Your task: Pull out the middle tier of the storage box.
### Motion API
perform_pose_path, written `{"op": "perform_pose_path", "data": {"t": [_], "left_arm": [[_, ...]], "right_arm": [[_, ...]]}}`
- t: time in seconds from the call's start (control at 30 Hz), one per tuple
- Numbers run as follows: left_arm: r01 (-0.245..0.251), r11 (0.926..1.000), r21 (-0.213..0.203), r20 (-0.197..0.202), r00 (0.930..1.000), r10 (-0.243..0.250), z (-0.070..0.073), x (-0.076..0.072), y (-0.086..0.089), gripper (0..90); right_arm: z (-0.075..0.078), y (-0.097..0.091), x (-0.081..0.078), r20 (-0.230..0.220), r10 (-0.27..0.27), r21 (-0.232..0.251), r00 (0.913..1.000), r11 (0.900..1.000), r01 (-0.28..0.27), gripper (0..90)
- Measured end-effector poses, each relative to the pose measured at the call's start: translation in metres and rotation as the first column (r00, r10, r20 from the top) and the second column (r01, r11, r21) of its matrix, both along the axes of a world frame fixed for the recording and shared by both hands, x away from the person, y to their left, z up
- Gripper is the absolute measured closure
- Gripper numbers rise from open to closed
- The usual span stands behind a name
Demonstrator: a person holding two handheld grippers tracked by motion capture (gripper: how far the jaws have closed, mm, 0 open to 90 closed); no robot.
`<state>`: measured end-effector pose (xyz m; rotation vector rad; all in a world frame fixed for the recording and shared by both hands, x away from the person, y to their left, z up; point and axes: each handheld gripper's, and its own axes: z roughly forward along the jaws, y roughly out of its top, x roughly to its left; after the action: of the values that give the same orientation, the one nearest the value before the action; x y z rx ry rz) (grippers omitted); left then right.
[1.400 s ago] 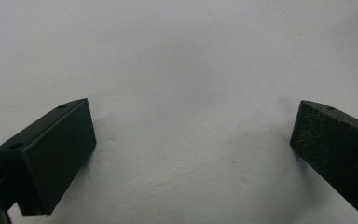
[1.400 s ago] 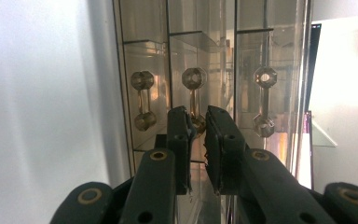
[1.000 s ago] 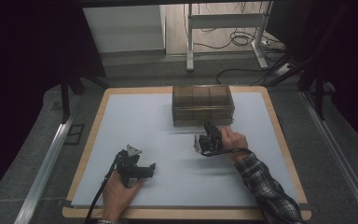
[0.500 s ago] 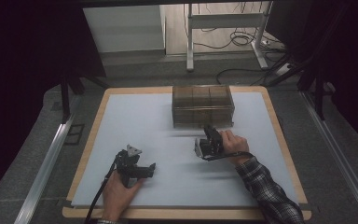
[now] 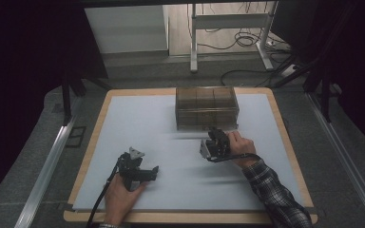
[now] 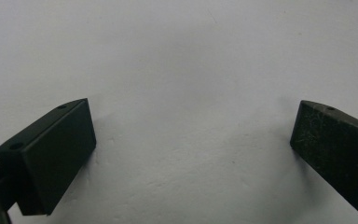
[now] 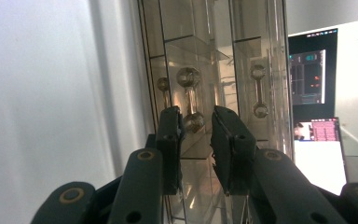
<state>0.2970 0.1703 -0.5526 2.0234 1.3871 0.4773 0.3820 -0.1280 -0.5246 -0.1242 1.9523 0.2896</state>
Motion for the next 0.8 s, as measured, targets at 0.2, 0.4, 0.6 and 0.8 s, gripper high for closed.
{"op": "perform_pose_path", "data": {"t": [0.2,0.4,0.6,0.8], "left_arm": [[0.000,1.0000,-0.001,0.001,1.0000,0.000,0.000,0.000,0.000,0.0],[0.000,1.0000,-0.001,0.001,1.0000,0.000,0.000,0.000,0.000,0.0],[0.000,1.0000,0.000,0.001,1.0000,0.000,0.000,0.000,0.000,0.0],[0.000,1.0000,-0.001,0.001,1.0000,0.000,0.000,0.000,0.000,0.0]], "right_arm": [[0.007,-0.003,0.000,-0.049,0.015,0.028,0.9987,0.9995,-0.014,72.2],[0.012,-0.005,0.003,-0.116,0.029,0.073,0.9928,0.9971,-0.021,71.1],[0.015,-0.008,0.005,-0.167,0.035,0.089,0.9853,0.9959,-0.020,68.8],[0.021,-0.014,0.007,-0.223,0.044,0.120,0.9739,0.9926,-0.017,68.2]]}}
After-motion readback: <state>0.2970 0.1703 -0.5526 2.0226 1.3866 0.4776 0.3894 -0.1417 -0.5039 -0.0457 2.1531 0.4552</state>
